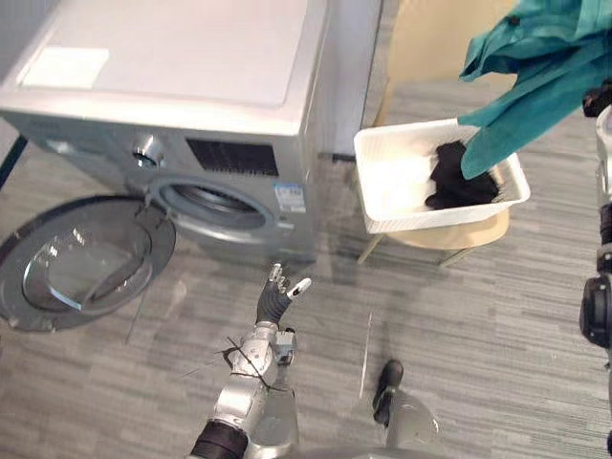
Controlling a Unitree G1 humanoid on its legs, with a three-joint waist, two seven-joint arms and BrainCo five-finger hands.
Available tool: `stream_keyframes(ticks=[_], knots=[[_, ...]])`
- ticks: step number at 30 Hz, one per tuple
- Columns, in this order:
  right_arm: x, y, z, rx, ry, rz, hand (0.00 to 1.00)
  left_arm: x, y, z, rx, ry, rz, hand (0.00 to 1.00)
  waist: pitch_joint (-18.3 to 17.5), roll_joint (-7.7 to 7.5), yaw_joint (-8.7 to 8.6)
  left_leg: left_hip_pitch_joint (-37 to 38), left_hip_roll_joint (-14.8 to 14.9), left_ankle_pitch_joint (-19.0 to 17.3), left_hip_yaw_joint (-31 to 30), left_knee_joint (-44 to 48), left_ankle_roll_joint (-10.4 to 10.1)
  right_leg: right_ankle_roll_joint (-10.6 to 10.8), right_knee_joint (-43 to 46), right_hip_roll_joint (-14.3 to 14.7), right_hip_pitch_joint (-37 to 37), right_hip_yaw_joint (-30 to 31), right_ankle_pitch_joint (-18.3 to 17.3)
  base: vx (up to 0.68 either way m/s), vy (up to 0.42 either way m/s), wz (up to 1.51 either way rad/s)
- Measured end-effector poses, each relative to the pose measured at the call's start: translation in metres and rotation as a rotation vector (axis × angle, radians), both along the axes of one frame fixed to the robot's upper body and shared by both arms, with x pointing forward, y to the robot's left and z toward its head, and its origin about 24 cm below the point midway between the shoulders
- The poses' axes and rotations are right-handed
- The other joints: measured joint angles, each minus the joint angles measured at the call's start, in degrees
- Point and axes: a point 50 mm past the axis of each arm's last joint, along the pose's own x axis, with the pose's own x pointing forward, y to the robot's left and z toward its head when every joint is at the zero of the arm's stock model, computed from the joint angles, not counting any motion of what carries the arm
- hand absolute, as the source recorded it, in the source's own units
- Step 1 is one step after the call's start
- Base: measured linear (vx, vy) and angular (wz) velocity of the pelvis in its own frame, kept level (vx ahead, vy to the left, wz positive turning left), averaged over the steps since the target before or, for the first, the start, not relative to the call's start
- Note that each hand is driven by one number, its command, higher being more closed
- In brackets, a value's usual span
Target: Pick up the laundry basket with both hands and put the clothes into the washing machine.
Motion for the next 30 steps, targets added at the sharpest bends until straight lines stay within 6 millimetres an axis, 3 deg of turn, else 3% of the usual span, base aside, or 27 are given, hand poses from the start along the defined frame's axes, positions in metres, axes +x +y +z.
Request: stream_keyframes(ticks=[3, 5, 10, 16, 19, 25, 30], knots=[[-0.007, 0.007, -0.017, -0.011, -0.010, 0.042, 1.00, 0.004, 0.000, 0.022, 0.087, -0.116, -0.029, 0.00, -2.35, -0.59, -1.36, 2.51, 0.07, -1.13, 2.16, 0.00, 0.15, 0.26, -4.05, 0.69, 2.77, 1.78, 1.83, 0.12, 0.018, -0.42], [-0.012, 0.017, -0.041, -0.013, 0.004, 0.100, 1.00, 0.005, 0.001, 0.043, 0.147, -0.218, -0.045, 0.00, -3.83, -1.45, -2.93, 5.09, 0.09, -1.73, 3.84, -0.01, 0.02, 0.41, -5.89, 1.01, 4.97, 3.34, 2.36, 0.10, 0.009, -0.35], [-0.030, 0.043, -0.084, -0.021, 0.066, 0.316, 1.00, 0.010, -0.006, 0.073, 0.212, -0.369, -0.082, 0.00, -6.65, -1.49, -5.14, 9.16, 0.57, -3.24, 6.89, -0.02, -0.30, 0.40, -6.84, 1.66, 7.35, 5.93, 2.37, 0.06, 0.003, -0.28], [-0.046, 0.073, -0.096, 0.024, 0.074, 0.640, 1.00, 0.028, -0.019, 0.106, 0.359, -0.541, -0.198, 0.00, -9.07, -1.29, -6.65, 10.67, 0.70, -4.15, 10.37, -0.04, -0.26, 0.36, -9.87, 2.32, 7.73, 9.05, 4.80, -0.03, 0.010, -0.29], [-0.050, 0.092, -0.098, 0.028, 0.082, 0.806, 1.00, 0.029, -0.028, 0.110, 0.432, -0.583, -0.281, 0.00, -9.41, -1.27, -7.60, 11.91, 0.68, -4.25, 11.59, -0.05, -0.24, 0.52, -10.95, 2.49, 8.62, 10.10, 5.62, -0.04, 0.005, -0.22], [-0.052, 0.128, -0.110, 0.098, 0.138, 1.095, 1.00, 0.027, -0.058, 0.119, 0.628, -0.714, -0.536, 0.00, -10.13, -1.20, -7.43, 12.39, 0.73, -4.51, 13.76, -0.46, -0.54, 0.41, -12.86, 2.84, 8.43, 12.17, 6.91, -0.05, -0.004, -0.18], [-0.051, 0.147, -0.122, 0.149, 0.196, 1.209, 1.00, 0.029, -0.061, 0.114, 0.661, -0.707, -0.570, 0.00, -10.21, -1.06, -7.51, 11.94, 0.73, -4.33, 14.38, -0.48, -0.32, 0.38, -12.92, 2.94, 7.47, 12.80, 7.19, -0.01, -0.001, -0.08]])
